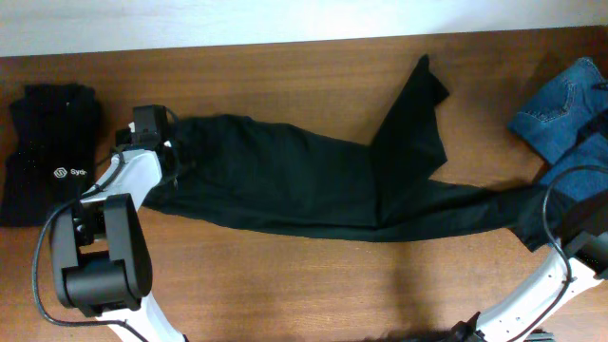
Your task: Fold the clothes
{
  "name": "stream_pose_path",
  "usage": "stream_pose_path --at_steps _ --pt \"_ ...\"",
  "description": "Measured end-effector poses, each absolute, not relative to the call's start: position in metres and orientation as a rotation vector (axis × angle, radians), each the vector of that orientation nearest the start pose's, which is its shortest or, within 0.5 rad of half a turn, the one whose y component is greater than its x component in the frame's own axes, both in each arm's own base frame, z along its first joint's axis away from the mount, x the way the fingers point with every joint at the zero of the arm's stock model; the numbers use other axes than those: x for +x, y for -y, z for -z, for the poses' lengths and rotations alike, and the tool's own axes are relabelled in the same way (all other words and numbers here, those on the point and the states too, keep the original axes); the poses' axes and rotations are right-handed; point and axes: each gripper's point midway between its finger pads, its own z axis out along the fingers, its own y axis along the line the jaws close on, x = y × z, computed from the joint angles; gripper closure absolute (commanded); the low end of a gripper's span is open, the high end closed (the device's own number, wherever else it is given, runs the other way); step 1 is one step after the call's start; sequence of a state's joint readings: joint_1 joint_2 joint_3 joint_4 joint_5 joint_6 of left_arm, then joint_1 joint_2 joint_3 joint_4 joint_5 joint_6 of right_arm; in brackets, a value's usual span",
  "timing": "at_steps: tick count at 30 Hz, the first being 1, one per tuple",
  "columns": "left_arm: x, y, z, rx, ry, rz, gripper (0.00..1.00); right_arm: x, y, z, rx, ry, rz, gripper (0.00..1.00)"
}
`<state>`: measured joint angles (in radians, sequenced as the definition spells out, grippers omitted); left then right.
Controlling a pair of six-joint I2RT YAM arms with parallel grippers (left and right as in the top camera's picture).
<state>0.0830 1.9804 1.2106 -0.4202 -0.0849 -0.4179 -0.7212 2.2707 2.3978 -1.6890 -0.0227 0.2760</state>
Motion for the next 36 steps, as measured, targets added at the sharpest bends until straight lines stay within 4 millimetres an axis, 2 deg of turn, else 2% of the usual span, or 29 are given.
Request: stream_pose_path --at_steps 5,7,9,10,13,15,20,21,23,25,27,29,32,36 --pt "0.424 -0.063 0.000 -0.808 -2.653 -0.055 0.99 0.347 0.265 -0.165 1.350 -2.772 -0.035 0.14" --pt "0.423 -0.066 0.000 -0.827 -2.648 -0.061 0.99 0.366 0.253 -0.166 1.250 -2.771 -0.086 0.13" --pt "0.423 -0.067 0.000 -0.836 -2.645 -0.060 0.99 0.389 0.238 -0.168 1.124 -2.764 -0.144 0.05" --pt "0.423 -0.067 0.000 -0.840 -2.644 -0.060 0.99 0.402 0.229 -0.170 1.058 -2.757 -0.165 0.02" --pt "0.423 -0.067 0.000 -0.846 -2.642 -0.060 0.99 0.446 0.194 -0.176 0.824 -2.728 -0.206 0.01" --pt "0.423 -0.067 0.000 -0.850 -2.640 -0.060 0.99 0.484 0.164 -0.185 0.651 -2.664 -0.238 0.01" --pt "0.423 -0.067 0.000 -0.850 -2.640 -0.060 0.99 0.549 0.095 -0.198 0.351 -2.525 -0.370 0.01" --pt "0.423 -0.067 0.000 -0.850 -2.641 -0.060 1.00 0.564 0.079 -0.194 0.294 -2.498 -0.419 0.01" --pt "0.423 -0.067 0.000 -0.851 -2.640 -0.060 0.99 0.578 0.065 -0.180 0.257 -2.485 -0.473 0.01" --pt "0.423 -0.067 0.000 -0.851 -2.640 -0.060 0.99 0.591 0.059 -0.160 0.241 -2.481 -0.516 0.01" --pt "0.423 -0.067 0.000 -0.851 -2.640 -0.060 0.99 0.601 0.055 -0.131 0.238 -2.490 -0.571 0.00" --pt "0.423 -0.067 0.000 -0.851 -2.640 -0.060 0.99 0.608 0.051 -0.107 0.232 -2.493 -0.627 0.01" --pt "0.423 -0.067 0.000 -0.851 -2.640 -0.060 0.99 0.616 0.046 -0.082 0.233 -2.485 -0.705 0.06" --pt "0.423 -0.067 0.000 -0.851 -2.640 -0.060 0.99 0.619 0.035 -0.068 0.223 -2.473 -0.792 0.07"
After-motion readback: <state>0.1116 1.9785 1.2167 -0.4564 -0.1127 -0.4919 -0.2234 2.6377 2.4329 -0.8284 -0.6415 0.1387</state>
